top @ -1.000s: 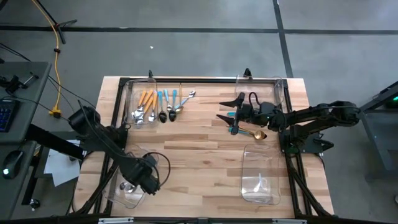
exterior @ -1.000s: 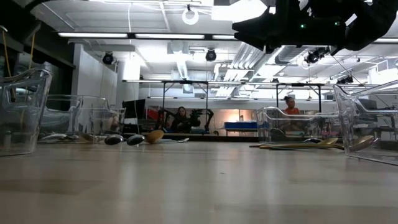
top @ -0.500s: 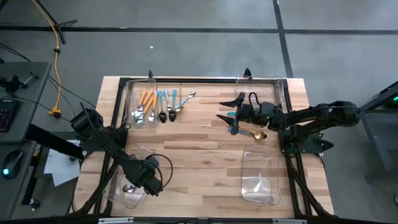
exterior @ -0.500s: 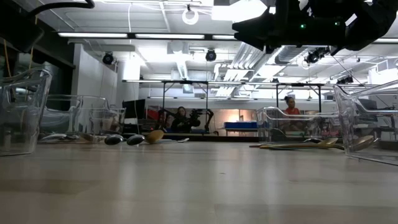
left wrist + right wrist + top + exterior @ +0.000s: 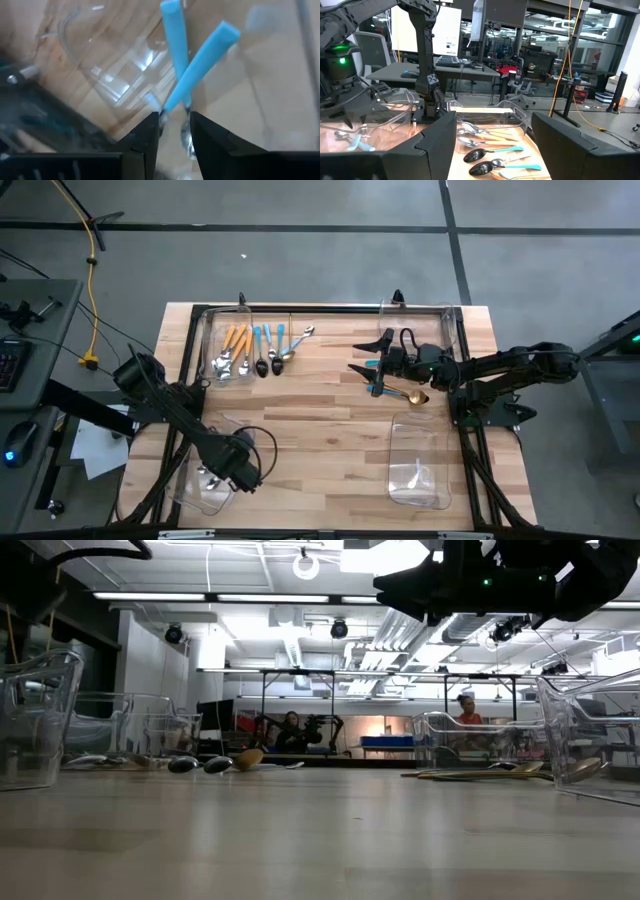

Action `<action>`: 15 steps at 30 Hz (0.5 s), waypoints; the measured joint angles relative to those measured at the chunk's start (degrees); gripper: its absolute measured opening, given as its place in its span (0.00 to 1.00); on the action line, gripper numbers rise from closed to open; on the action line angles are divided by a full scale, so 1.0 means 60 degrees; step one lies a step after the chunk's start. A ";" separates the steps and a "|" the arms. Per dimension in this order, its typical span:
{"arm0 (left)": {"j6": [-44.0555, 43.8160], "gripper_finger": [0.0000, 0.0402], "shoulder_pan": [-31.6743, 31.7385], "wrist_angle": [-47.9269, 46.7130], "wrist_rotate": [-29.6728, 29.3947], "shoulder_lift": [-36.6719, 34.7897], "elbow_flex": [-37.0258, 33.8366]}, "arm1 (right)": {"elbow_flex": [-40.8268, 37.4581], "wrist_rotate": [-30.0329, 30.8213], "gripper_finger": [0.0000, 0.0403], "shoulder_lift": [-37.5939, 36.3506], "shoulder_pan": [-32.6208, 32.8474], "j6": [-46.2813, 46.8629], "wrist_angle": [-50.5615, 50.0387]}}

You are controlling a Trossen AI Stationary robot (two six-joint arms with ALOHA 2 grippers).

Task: Sort silverware by color (type)
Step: Put the light blue spoon into the bottom left transparent bin

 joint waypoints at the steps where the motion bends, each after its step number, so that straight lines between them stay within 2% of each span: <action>1: 0.0134 0.27 0.0058 -0.0100 0.0054 -0.0077 0.0026 | 0.0000 0.0000 0.60 0.0000 0.0000 0.0001 0.0000; 4: 0.0604 0.28 0.0262 -0.0188 -0.0262 -0.0606 0.0333 | 0.0000 0.0004 0.60 0.0004 0.0000 0.0000 0.0000; 8: 0.1235 0.29 0.0593 -0.0183 -0.1725 -0.1663 0.1122 | 0.0000 0.0000 0.60 0.0004 0.0000 0.0004 0.0000; 11: 0.2206 0.29 0.0757 -0.0134 -0.3653 -0.2508 0.1829 | 0.0000 0.0000 0.60 0.0004 0.0000 0.0004 -0.0002; 15: 0.4594 0.29 0.0799 0.0581 -0.7480 -0.3505 0.2228 | 0.0000 0.0002 0.60 0.0004 0.0000 0.0151 -0.0008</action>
